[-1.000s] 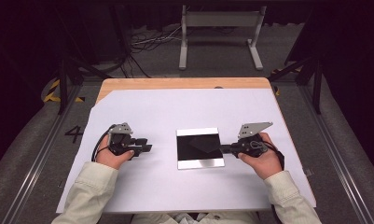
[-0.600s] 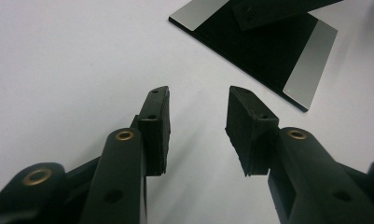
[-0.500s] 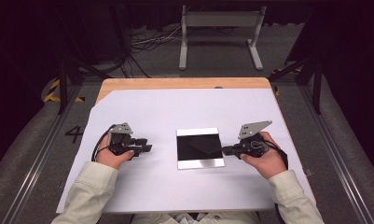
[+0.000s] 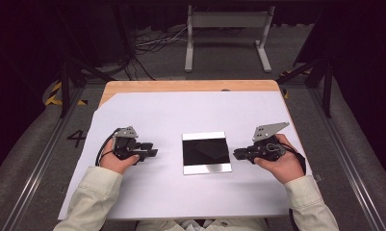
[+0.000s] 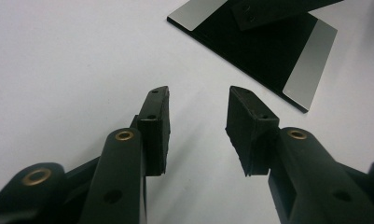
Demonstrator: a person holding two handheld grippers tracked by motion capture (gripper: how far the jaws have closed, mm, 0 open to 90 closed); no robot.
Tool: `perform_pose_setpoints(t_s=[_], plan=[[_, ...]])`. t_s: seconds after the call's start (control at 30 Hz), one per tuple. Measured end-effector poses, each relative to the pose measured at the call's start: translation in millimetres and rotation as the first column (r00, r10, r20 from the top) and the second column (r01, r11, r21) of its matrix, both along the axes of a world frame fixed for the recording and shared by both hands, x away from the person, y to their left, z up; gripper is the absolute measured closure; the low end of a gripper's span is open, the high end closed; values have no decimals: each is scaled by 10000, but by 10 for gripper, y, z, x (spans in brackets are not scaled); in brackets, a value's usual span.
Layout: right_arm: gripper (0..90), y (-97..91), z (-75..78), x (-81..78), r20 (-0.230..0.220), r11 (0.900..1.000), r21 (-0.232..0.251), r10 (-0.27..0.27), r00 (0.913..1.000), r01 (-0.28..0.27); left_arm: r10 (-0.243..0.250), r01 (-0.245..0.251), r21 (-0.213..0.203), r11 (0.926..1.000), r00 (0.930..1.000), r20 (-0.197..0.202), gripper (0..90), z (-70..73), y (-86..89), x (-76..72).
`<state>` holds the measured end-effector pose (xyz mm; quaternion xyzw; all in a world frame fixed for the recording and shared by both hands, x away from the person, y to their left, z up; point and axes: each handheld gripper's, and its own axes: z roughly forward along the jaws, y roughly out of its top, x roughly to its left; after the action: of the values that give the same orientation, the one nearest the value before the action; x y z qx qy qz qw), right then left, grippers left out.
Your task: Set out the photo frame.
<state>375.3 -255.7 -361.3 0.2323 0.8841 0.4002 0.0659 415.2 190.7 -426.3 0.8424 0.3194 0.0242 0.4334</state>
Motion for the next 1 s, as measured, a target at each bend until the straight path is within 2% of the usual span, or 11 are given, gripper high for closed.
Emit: perform_pose_setpoints(t_s=[0.2, 0.33, 0.37, 0.53, 0.67, 0.7, 0.8, 0.83, 0.87, 0.9, 1.0], plan=[[776, -29, 12, 20, -68, 9994, 277, -218, 9997, 220, 8, -8, -2, 10000, 10000, 12, 603, 0, -6, -3], [738, -45, 19, 40, -228, 9962, 615, -601, 9979, 614, 41, -41, 16, 10000, 10000, -35, 603, -6, -5, -5], [714, -63, 18, 58, -478, 9903, 965, -960, 9942, 1003, 44, -44, 24, 10000, 10000, -31, 603, -6, -4, -6], [694, -88, 8, 79, -699, 9803, 1336, -1369, 9881, 1453, 38, -38, 38, 10000, 10000, -25, 602, -5, -6, -7], [687, -100, 5, 96, -697, 9735, 1431, -1699, 9830, 1784, 40, -40, 53, 10000, 10000, -9, 601, -5, -4, -9], [681, -108, 1, 105, -736, 9695, 1521, -1828, 9804, 1922, 63, -62, 59, 10000, 10000, -13, 601, -5, -2, -13], [671, -132, -13, 129, -1012, 9464, 1785, -2546, 9617, 2693, 73, -73, 41, 10000, 10000, 0, 600, -9, 9, -19], [665, -136, -18, 134, -1037, 9411, 1856, -2675, 9580, 2828, 109, -109, 79, 9999, 9999, 30, 599, -7, 15, -21], [665, -136, -18, 134, -1037, 9411, 1856, -2675, 9580, 2828, 109, -109, 79, 9999, 9999, 30, 599, -7, 15, -21], [647, -141, -30, 147, -1160, 9304, 1992, -2892, 9502, 3075, 156, -155, 37, 9999, 9999, -21, 598, -7, 21, -32], [636, -142, -45, 168, -1226, 9218, 2046, -3097, 9429, 3294, 192, -192, 66, 9998, 9998, -39, 598, -13, 34, -43]])
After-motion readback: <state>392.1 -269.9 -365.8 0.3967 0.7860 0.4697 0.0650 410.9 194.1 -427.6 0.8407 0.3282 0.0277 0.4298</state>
